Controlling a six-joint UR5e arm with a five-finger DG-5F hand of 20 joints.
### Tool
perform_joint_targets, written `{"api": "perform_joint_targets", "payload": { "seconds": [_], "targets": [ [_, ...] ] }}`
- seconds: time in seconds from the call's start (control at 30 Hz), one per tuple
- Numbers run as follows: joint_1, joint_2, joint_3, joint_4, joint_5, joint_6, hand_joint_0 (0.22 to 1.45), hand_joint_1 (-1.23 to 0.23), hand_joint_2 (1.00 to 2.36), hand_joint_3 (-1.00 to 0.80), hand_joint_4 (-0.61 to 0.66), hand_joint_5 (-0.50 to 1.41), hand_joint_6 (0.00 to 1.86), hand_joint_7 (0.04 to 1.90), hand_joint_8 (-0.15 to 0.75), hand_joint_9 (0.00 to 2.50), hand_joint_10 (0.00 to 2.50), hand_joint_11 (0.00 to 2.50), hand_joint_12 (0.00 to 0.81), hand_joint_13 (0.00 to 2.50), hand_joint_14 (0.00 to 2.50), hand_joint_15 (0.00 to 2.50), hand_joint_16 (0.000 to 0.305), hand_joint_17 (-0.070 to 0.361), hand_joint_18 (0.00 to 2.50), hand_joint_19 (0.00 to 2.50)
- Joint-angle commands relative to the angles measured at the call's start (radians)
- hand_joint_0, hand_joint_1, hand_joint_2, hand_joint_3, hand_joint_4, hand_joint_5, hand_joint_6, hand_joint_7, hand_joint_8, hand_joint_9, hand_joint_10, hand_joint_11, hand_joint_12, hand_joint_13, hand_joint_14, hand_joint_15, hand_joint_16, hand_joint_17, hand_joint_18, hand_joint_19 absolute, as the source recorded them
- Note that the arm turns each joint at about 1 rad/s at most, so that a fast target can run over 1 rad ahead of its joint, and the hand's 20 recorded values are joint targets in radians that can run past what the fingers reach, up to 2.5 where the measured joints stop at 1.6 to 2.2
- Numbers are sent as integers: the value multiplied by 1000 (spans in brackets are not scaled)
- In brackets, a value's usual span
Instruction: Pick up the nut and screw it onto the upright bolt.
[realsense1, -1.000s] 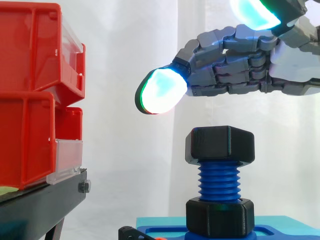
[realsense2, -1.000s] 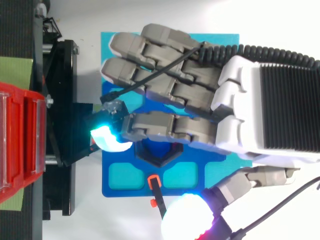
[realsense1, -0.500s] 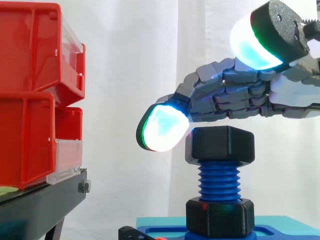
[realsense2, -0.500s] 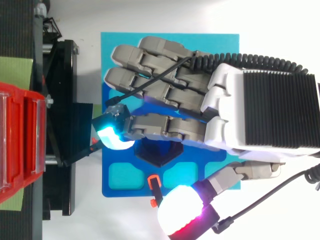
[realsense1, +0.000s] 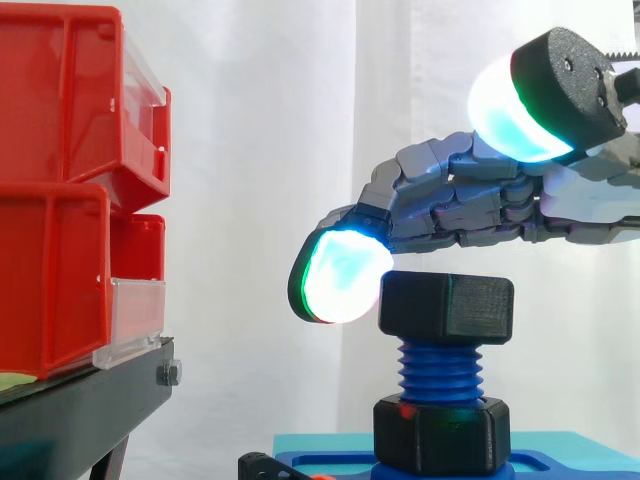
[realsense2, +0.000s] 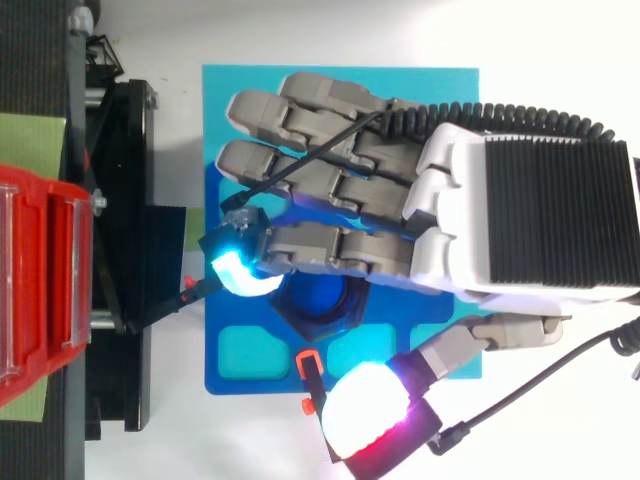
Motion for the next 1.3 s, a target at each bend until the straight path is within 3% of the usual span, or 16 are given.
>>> {"api": "perform_joint_targets", "payload": {
  "seconds": [0.0, 0.2, 0.83, 1.27],
  "targets": [
    [-8, 0, 1, 0, -8, -8, 488, -85, 1000, -500, 222, -163, 503, 899, 286, 248, 0, 0, 381, 104, 0, 0, 61, 137, 0, 0],
    [-24, 0, 1, 6, -31, -26, 490, -102, 1000, -500, 229, -159, 503, 916, 287, 268, 0, 0, 382, 130, 0, 0, 60, 135, 3, 0],
    [-57, 0, 1, 7, -67, -37, 494, -154, 1000, -500, 242, -154, 504, 930, 291, 304, 0, 0, 376, 174, 0, 0, 60, 134, 65, 0],
    [-63, 0, 1, 10, -70, -37, 495, -198, 1000, -500, 283, -131, 504, 1010, 302, 367, 0, 0, 368, 242, 0, 0, 58, 131, 137, 0]
  ]
}}
